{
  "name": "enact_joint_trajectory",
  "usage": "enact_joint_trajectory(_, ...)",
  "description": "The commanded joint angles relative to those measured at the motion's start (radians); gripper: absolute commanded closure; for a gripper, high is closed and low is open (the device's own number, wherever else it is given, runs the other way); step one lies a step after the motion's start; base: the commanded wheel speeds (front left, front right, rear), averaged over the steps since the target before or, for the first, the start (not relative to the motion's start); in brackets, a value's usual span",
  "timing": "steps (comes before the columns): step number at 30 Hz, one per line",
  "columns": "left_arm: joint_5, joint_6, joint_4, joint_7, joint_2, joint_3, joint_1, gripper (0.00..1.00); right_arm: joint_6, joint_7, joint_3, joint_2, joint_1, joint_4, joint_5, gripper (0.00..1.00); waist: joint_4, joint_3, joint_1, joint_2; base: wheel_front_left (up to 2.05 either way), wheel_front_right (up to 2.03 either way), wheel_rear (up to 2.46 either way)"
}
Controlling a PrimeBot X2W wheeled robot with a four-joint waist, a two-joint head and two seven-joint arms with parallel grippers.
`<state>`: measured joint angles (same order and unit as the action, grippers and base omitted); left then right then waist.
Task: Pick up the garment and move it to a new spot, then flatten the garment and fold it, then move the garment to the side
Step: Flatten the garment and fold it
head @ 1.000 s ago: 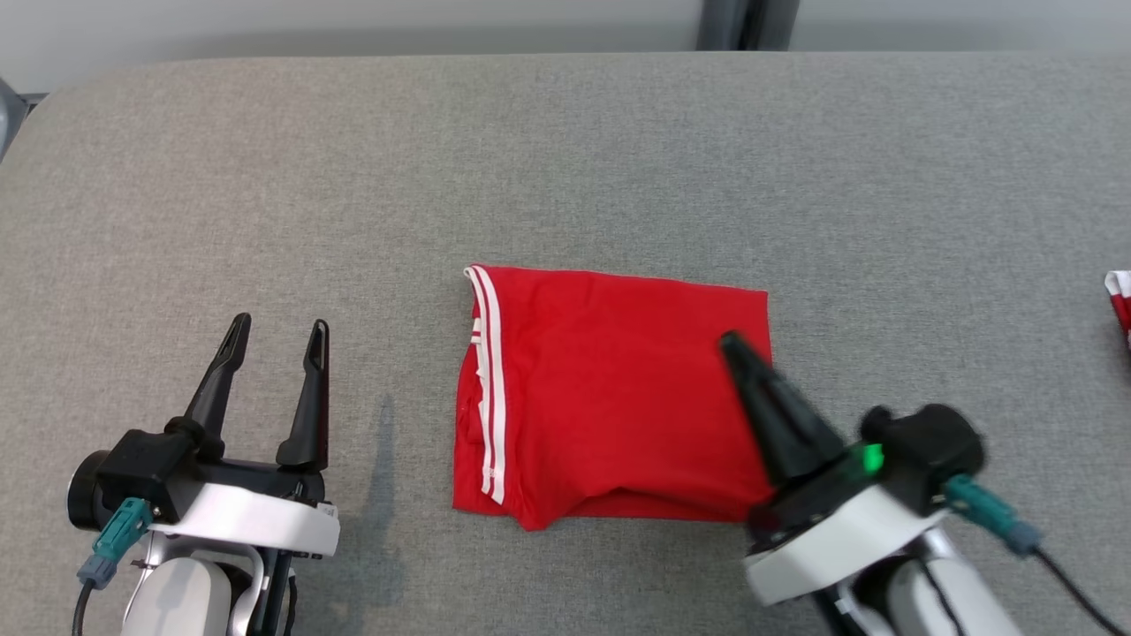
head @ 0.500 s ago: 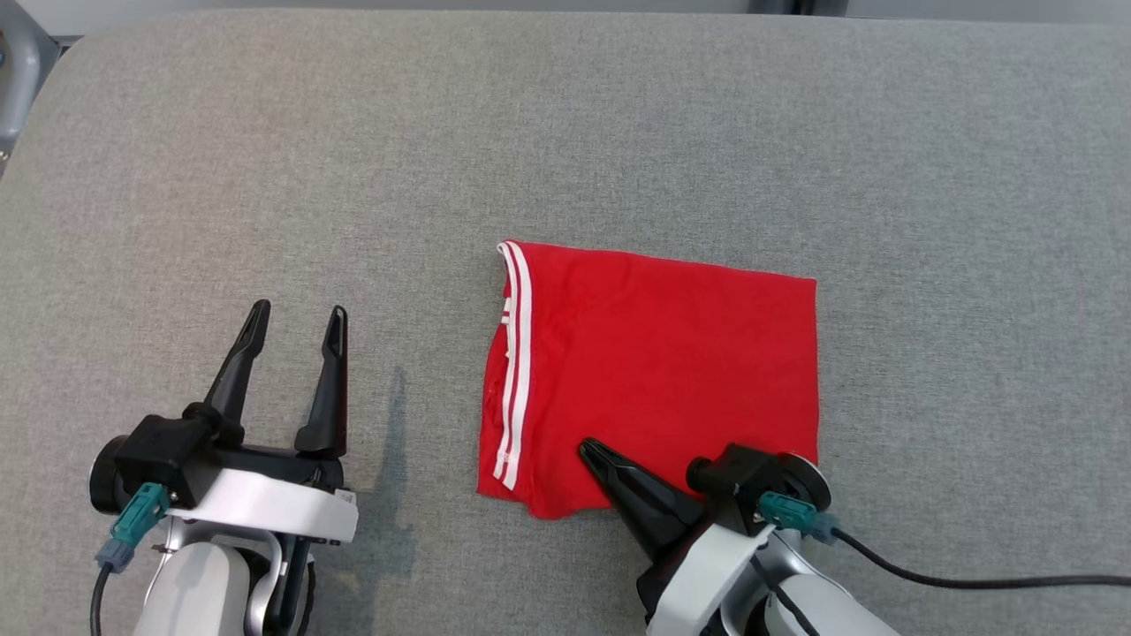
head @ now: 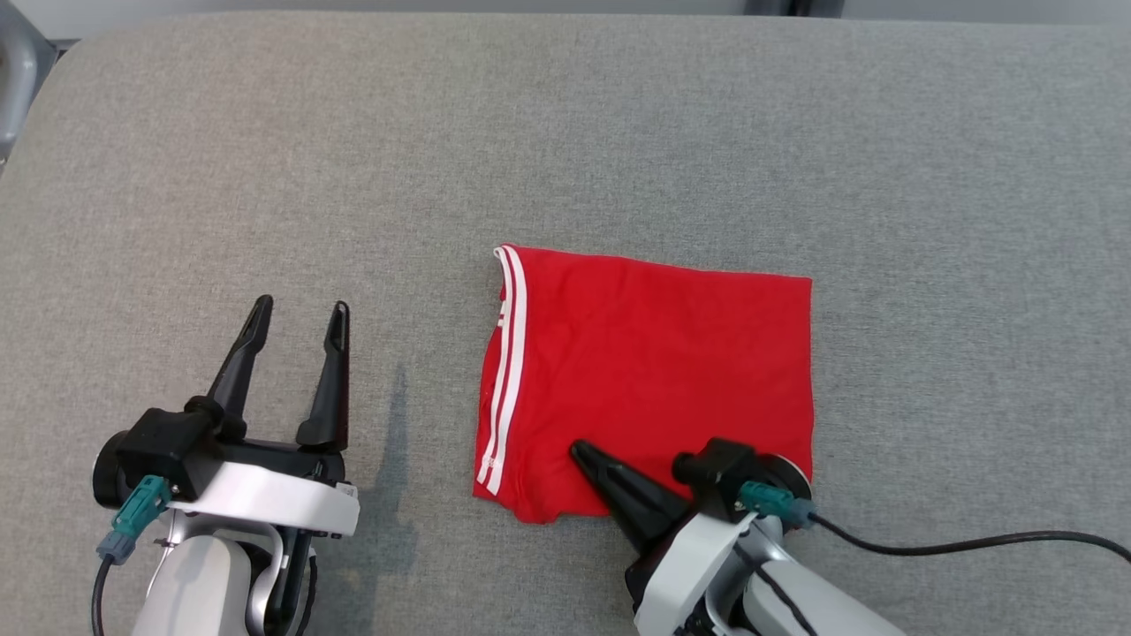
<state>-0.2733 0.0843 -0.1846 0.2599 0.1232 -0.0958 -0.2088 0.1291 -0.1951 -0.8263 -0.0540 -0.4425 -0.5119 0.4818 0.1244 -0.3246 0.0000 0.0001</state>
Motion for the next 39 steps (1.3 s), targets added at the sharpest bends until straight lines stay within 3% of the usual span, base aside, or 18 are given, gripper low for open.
enact_joint_trajectory(1,0.0,0.001,0.0,0.005,0.006,0.01,-0.005,0.0,0.002,-0.023,0.019,-0.001,-0.002,0.005,0.013,1.0,-0.01,0.013,0.0,-0.0001,0.0,0.0,0.0)
enact_joint_trajectory(10,0.014,-0.017,0.021,0.005,0.011,0.037,0.032,0.0,0.002,-0.063,0.32,-0.02,0.079,0.2,-0.085,1.0,-0.05,0.067,0.0,-0.0001,0.0,0.0,0.0)
enact_joint_trajectory(11,0.016,-0.016,0.024,0.005,0.012,0.038,0.036,0.0,0.002,-0.063,0.358,-0.024,0.09,0.221,-0.102,0.93,-0.054,0.071,0.0,-0.0001,0.0,0.0,0.0)
enact_joint_trajectory(12,0.017,-0.018,0.026,0.005,0.013,0.039,0.037,0.0,0.002,-0.06,0.4,-0.027,0.101,0.24,-0.117,0.77,-0.056,0.074,0.0,-0.0001,0.0,0.0,0.0)
enact_joint_trajectory(13,0.017,-0.018,0.026,0.005,0.013,0.039,0.037,0.0,0.002,-0.06,0.4,-0.027,0.101,0.24,-0.117,0.77,-0.056,0.074,0.0,-0.0001,0.0,0.0,0.0)
enact_joint_trajectory(15,0.021,-0.022,0.033,0.005,0.015,0.04,0.038,0.0,0.002,-0.047,0.478,-0.032,0.122,0.276,-0.149,0.52,-0.061,0.08,0.0,-0.0001,0.0,0.0,0.0)
enact_joint_trajectory(16,0.02,-0.023,0.033,0.005,0.015,0.039,0.041,0.0,0.002,-0.038,0.512,-0.036,0.132,0.291,-0.169,0.06,-0.062,0.083,0.0,-0.0001,0.0,0.0,0.0)
enact_joint_trajectory(17,0.021,-0.023,0.031,0.005,0.016,0.038,0.046,0.0,0.002,-0.031,0.549,-0.036,0.144,0.307,-0.179,0.0,-0.062,0.087,0.0,-0.0001,0.0,0.0,0.0)
enact_joint_trajectory(28,0.025,-0.033,0.033,-0.001,0.03,0.031,0.082,0.0,0.002,0.065,0.805,-0.031,0.297,0.445,-0.277,0.0,-0.072,0.131,0.0,-0.0001,0.0,0.0,0.0)
enact_joint_trajectory(39,0.02,-0.04,0.045,-0.023,0.044,0.019,0.101,0.0,0.002,0.112,0.868,-0.022,0.385,0.509,-0.304,0.0,-0.089,0.146,0.0,-0.0001,0.0,0.0,0.0)
